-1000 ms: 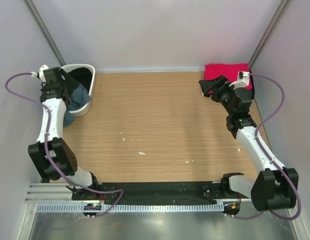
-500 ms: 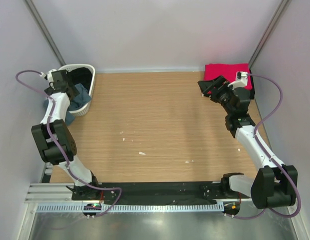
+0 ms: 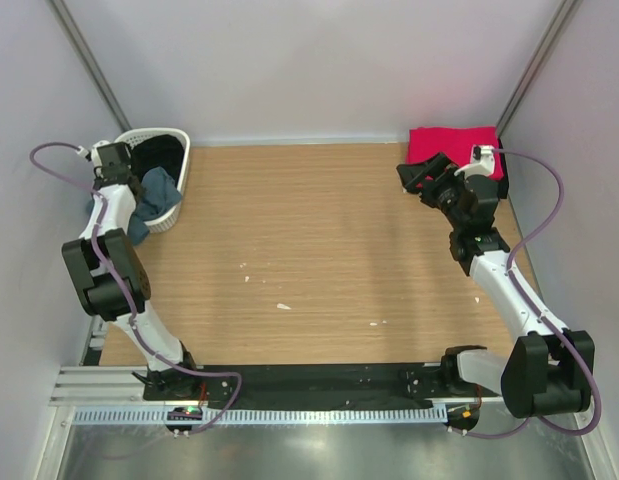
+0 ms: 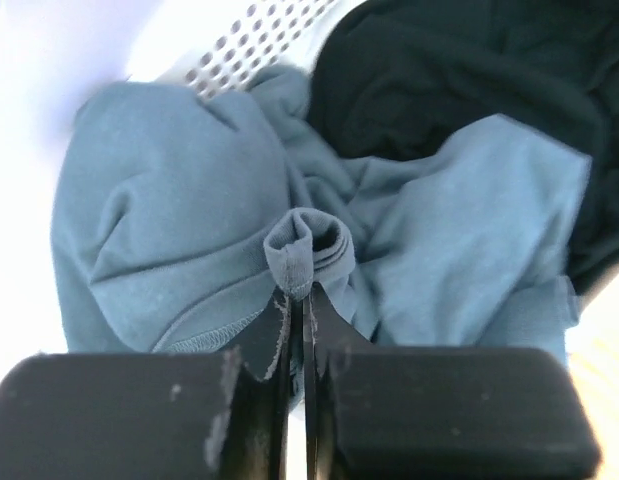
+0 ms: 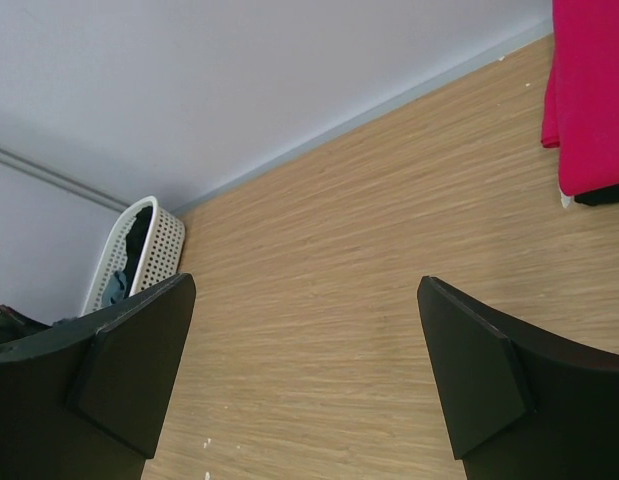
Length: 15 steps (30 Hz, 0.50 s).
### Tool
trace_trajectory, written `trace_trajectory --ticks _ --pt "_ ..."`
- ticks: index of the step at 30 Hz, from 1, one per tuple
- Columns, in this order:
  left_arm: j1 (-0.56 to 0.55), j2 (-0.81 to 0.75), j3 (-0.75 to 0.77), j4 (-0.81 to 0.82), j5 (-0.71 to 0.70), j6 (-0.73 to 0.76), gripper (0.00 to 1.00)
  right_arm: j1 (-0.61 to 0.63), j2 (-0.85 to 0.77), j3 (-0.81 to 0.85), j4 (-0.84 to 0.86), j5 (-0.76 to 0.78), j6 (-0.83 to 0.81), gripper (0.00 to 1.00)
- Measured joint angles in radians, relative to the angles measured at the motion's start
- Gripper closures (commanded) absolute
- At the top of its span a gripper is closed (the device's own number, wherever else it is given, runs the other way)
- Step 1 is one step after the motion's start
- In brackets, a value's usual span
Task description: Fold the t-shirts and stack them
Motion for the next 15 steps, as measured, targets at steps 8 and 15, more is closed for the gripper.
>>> trace_trajectory --ticks 8,15 --pt "-0.016 -0.161 -0.104 0.07 0.126 -0.02 1.0 0.001 -0.028 0.0 -0.017 0.045 -0.004 0.0" --pt "-0.183 -0.461 -0.147 0.076 0.084 0.003 1.0 0.001 -0.016 0.002 -0.021 0.044 -0.005 0.0"
